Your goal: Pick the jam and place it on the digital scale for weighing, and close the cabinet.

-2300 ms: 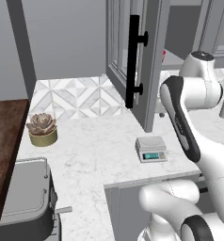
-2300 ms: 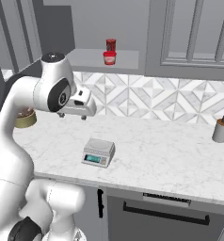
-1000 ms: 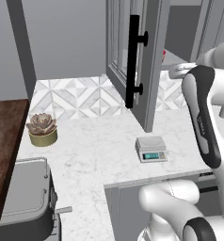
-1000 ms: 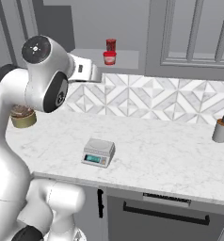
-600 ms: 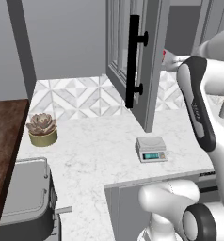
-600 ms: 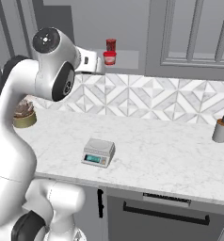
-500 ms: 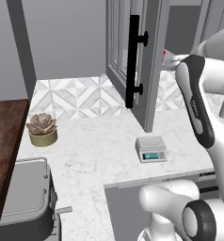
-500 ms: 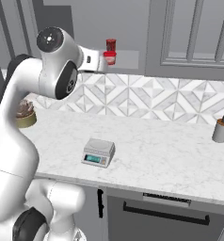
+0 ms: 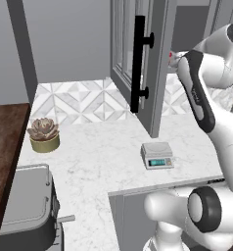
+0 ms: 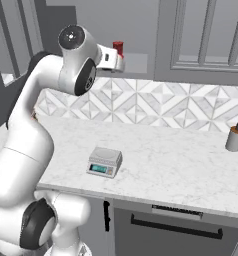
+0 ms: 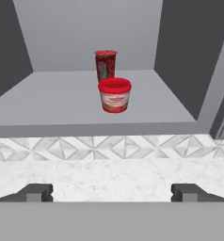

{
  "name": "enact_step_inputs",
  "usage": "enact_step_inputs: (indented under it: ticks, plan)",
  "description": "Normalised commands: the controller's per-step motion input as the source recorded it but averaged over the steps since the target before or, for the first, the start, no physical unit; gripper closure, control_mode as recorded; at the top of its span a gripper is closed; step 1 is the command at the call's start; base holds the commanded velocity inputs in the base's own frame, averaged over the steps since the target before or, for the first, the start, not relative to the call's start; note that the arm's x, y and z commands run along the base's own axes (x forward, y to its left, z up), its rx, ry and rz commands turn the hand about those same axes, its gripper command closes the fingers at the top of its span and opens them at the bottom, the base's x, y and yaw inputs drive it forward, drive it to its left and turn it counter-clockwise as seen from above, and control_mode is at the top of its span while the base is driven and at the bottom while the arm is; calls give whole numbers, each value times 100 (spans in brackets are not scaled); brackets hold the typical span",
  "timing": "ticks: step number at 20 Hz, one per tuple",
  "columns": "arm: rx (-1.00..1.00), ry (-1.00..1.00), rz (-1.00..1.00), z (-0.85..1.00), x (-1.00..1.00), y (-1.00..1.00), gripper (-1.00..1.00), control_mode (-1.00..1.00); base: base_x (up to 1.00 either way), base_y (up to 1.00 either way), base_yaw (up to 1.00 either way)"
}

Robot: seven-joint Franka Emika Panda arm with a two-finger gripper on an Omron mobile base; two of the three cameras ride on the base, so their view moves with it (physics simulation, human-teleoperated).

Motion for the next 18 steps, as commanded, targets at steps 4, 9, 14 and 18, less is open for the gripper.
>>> enact_step_inputs:
  ticks: [4,9,14,18]
  plan:
    - [0,0,0,0,67,0,-100,-100,0,0,0]
    - [0,0,0,0,51,-3,-100,-100,0,0,0]
    - [0,0,0,0,52,0,-100,-100,0,0,0]
    - [0,0,0,-3,49,-2,-100,-100,0,0,0]
